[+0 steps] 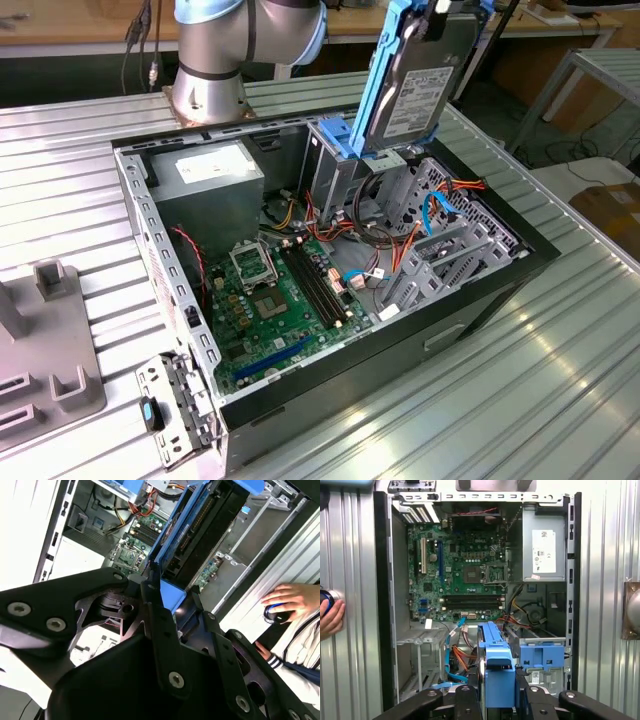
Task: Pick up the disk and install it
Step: 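Pick up the disk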
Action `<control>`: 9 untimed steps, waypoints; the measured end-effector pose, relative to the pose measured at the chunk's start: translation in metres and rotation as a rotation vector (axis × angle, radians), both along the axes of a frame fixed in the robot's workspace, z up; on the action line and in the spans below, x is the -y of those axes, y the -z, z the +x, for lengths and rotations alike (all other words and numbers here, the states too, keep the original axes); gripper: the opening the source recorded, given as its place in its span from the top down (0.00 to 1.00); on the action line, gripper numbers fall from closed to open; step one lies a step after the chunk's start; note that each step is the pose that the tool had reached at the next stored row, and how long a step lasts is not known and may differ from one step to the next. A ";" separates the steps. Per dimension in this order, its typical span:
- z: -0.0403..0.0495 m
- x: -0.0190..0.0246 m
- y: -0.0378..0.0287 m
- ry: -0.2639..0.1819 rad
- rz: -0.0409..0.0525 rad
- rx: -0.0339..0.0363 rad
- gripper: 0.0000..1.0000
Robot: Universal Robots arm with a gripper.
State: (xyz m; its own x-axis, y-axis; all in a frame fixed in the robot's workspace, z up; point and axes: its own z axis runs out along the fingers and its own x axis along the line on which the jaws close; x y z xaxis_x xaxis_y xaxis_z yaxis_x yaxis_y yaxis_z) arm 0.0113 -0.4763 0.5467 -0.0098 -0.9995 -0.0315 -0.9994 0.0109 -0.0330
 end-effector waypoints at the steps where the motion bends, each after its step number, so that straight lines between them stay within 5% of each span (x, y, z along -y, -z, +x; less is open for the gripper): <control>1: 0.0000 0.0027 0.0000 0.000 0.0000 0.0000 0.63; 5: 0.0000 0.0146 0.0000 0.000 -0.0001 0.0000 0.63; 9: 0.0000 0.0356 0.0000 0.000 0.0000 0.0000 0.63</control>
State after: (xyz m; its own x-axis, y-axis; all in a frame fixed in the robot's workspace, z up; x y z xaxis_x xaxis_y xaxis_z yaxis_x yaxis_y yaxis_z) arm 0.0113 -0.5119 0.5467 -0.0099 -0.9995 -0.0315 -0.9994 0.0109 -0.0330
